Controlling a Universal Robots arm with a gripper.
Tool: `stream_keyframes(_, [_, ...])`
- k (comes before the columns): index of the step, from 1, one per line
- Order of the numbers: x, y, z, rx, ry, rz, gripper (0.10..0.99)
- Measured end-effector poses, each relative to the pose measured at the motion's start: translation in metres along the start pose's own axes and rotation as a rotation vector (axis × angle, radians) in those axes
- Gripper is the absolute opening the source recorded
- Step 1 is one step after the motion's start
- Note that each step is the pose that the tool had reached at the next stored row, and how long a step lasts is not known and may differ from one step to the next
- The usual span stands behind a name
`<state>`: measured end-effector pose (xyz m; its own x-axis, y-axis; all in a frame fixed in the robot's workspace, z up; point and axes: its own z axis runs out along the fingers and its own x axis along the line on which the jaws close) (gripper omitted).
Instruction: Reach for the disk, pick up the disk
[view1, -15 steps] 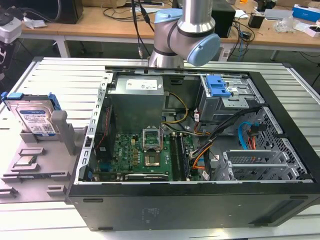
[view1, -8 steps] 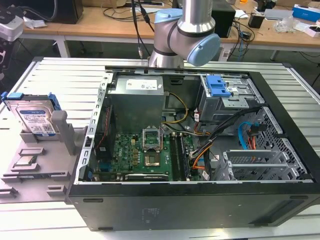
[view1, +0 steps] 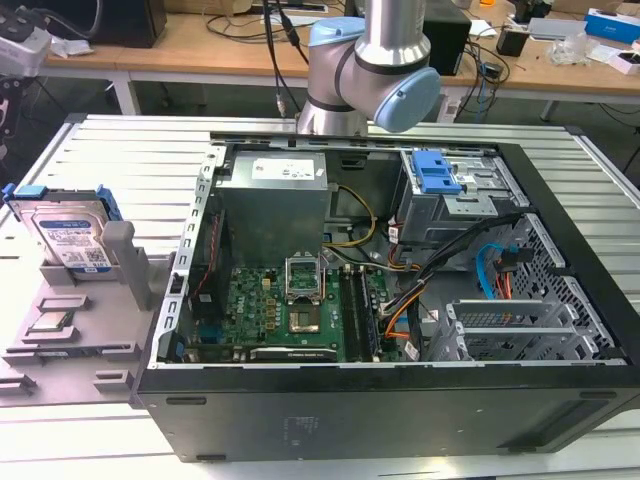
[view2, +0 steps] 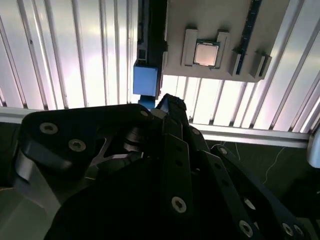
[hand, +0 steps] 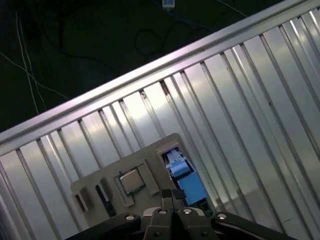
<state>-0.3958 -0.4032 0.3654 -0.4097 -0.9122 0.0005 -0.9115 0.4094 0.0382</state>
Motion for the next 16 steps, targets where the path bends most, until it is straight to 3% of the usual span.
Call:
stream_keyframes(2, [0.0000, 0.0000, 0.0000, 0.000, 0.0008, -0.021, 0.106])
stream_keyframes(7, [0.0000, 0.0000, 0.0000, 0.000, 0.0051, -0.135, 0.106])
stream_keyframes(16, [0.0000, 0.0000, 0.0000, 0.000, 0.0094, -0.248, 0.106])
